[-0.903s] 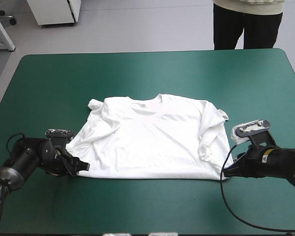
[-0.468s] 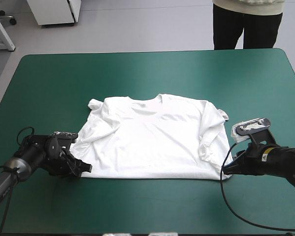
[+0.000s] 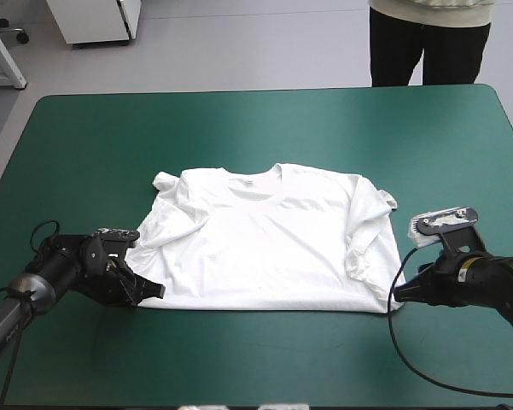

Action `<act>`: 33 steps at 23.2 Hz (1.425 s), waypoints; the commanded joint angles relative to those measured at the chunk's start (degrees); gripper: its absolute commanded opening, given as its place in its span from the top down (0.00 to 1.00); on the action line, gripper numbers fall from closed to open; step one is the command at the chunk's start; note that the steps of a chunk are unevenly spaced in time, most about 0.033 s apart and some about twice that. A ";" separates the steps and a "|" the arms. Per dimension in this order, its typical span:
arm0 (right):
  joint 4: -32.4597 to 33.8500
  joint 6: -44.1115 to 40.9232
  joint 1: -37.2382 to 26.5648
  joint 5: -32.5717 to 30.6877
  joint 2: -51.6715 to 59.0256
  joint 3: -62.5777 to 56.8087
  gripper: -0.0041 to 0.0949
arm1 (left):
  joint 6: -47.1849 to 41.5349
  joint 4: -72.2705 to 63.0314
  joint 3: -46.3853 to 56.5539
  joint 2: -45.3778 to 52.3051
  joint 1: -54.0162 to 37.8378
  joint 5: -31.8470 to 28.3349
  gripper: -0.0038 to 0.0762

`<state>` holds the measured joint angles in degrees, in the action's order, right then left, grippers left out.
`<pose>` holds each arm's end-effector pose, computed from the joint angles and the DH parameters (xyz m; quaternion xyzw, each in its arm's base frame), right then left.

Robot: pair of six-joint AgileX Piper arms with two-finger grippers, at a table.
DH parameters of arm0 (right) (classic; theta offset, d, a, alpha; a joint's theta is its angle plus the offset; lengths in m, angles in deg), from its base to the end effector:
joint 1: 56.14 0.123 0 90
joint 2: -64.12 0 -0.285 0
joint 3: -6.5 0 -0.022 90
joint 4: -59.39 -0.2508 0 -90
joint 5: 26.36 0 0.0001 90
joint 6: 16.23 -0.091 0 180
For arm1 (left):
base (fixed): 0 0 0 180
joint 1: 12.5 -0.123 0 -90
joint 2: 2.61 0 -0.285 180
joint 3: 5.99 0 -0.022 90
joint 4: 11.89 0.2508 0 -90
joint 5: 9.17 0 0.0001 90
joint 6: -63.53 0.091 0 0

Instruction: Fold the cloth

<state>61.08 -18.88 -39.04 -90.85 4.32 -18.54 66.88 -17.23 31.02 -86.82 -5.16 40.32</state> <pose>0.1448 0.0420 0.3355 -0.1239 0.9563 0.0310 0.2630 0.2093 -0.0335 0.2058 0.0656 0.9938 -0.0405 0.0795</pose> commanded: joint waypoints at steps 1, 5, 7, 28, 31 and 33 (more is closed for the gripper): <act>0.65 -0.34 0.07 0.61 -1.87 0.47 0.44 | -0.10 2.15 -0.61 0.02 -0.04 -1.82 0.96; 1.55 -2.21 0.07 5.28 -5.30 -3.33 0.26 | 1.14 2.15 -0.61 0.02 -0.04 -1.14 0.96; 1.19 -2.34 0.07 7.91 -7.46 -5.14 0.27 | 1.14 2.15 -0.61 0.02 -0.04 -1.16 0.96; -2.24 0.36 0.07 19.47 -27.16 -16.85 0.98 | 2.03 2.32 -0.61 0.02 -0.04 0.17 0.96; -2.24 0.36 0.07 18.98 -26.31 -16.85 0.98 | 2.03 2.80 -0.61 0.13 -0.04 0.29 0.96; -2.24 0.36 0.07 16.86 -22.89 -16.85 0.98 | 1.45 3.91 -0.72 1.74 -0.04 0.83 0.96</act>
<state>56.16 -19.04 -39.04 -69.89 -19.09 -32.90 68.88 -17.21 30.90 -86.69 -5.16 40.57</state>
